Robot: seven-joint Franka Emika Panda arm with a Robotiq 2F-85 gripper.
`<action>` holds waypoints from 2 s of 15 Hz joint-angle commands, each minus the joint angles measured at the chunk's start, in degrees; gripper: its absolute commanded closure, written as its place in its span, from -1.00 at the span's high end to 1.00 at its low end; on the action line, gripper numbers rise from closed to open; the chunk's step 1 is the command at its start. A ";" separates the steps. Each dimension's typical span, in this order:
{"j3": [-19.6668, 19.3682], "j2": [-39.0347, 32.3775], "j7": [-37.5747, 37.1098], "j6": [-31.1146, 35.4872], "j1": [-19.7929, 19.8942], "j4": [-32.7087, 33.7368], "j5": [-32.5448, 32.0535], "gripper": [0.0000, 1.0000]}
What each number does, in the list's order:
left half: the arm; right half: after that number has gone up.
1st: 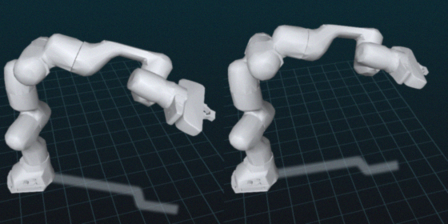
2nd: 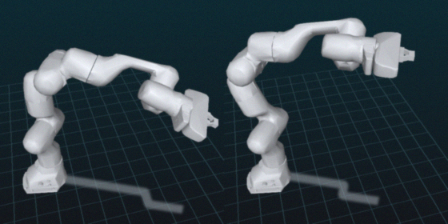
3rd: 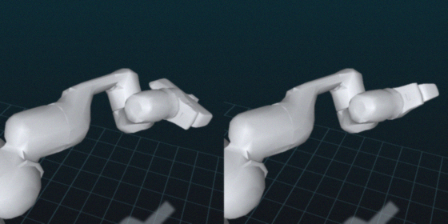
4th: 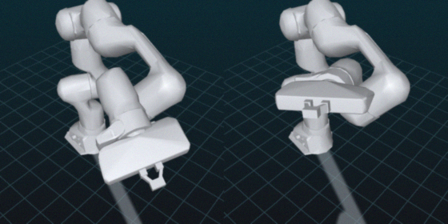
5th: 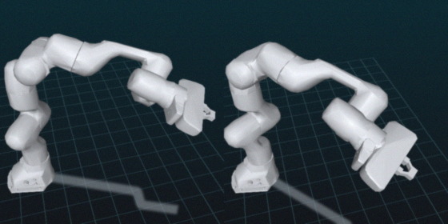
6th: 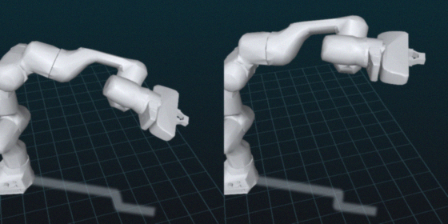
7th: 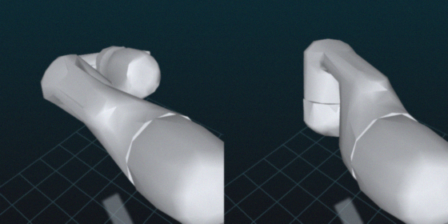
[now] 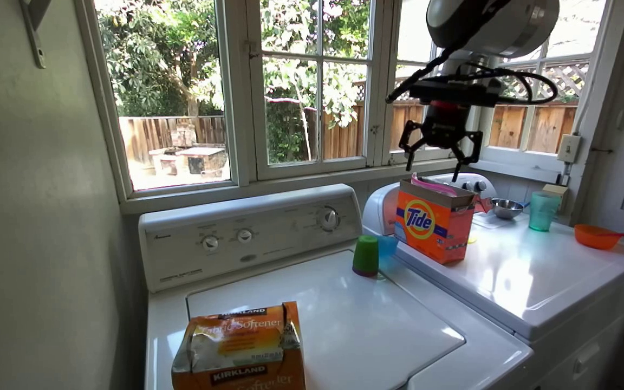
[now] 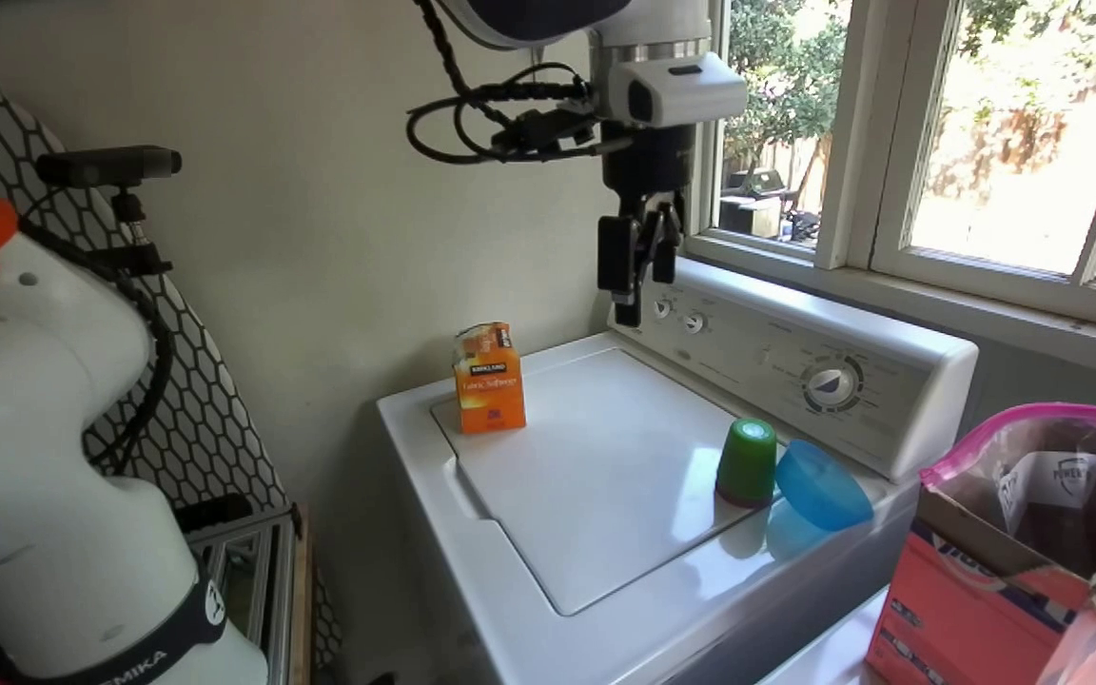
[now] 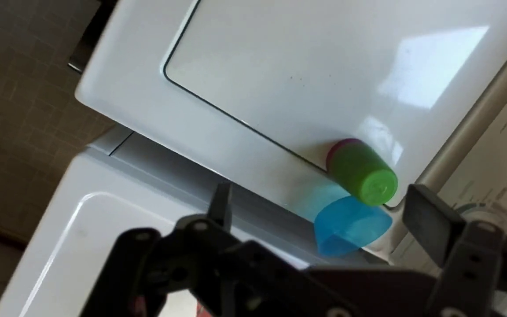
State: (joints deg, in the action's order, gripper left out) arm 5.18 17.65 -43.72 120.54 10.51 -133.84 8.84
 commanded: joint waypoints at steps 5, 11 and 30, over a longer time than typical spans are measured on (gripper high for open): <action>-4.16 -19.05 -15.91 -0.70 -1.73 14.62 -0.19 1.00; -5.52 -14.68 -12.65 0.29 -3.00 10.69 -1.05 1.00; -11.81 -50.26 -22.08 -15.05 -3.14 47.51 6.92 1.00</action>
State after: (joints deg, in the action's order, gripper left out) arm -5.60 -25.08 -61.05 111.03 8.70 -95.37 15.19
